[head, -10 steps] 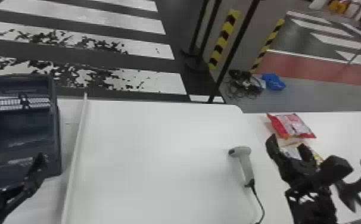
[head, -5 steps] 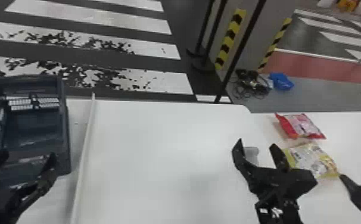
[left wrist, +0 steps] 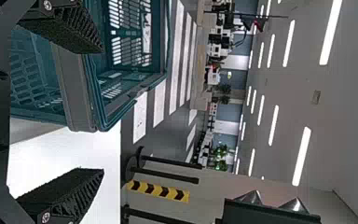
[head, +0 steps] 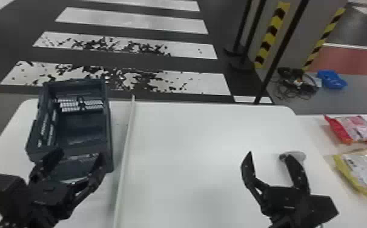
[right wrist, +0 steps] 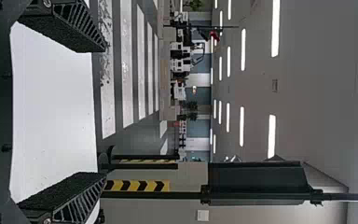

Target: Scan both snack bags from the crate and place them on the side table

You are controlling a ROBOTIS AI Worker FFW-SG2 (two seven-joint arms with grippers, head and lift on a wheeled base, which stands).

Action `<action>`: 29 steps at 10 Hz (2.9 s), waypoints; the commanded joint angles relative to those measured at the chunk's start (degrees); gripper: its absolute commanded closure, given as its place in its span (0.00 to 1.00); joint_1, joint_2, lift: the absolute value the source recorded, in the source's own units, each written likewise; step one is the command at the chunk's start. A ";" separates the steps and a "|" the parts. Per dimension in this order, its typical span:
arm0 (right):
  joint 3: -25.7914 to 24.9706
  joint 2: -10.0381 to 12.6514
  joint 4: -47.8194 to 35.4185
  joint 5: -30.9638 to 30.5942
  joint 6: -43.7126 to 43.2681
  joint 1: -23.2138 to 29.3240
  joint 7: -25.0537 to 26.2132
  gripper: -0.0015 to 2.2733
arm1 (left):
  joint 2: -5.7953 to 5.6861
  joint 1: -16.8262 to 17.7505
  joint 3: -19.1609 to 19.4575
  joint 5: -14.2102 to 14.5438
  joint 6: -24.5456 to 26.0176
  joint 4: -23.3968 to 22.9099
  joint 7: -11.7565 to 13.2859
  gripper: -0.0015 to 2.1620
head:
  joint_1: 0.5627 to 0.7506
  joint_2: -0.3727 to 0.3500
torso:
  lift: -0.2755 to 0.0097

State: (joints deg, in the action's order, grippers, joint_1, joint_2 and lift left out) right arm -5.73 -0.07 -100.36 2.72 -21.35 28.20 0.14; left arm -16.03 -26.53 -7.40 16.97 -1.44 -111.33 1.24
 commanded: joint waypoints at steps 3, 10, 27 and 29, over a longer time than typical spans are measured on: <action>1.33 0.12 0.69 -5.45 0.05 0.54 2.94 0.02 | 1.00 -0.02 -0.07 -0.71 0.00 0.59 -0.28 0.04 | 0.70 0.35 | 0.63; 1.33 0.12 1.48 -5.01 0.05 0.89 2.94 0.02 | 2.32 -0.46 0.28 -1.68 0.00 0.67 -0.45 0.04 | 0.70 0.35 | 0.63; 1.68 0.12 1.31 -4.83 -1.36 1.68 2.94 0.02 | 2.67 -1.78 0.28 -2.82 -0.18 -0.20 -0.72 0.04 | 0.70 0.36 | 0.63; 1.77 0.12 1.22 -4.83 -1.36 1.77 2.94 0.02 | 2.58 -1.78 0.20 -2.82 -0.18 -0.56 -0.72 0.04 | 0.70 0.36 | 0.63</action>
State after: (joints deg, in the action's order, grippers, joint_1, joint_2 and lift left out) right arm -3.99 0.00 -99.05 -2.11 -22.71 29.90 3.07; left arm -13.43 -28.30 -7.18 14.15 -1.57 -111.75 0.52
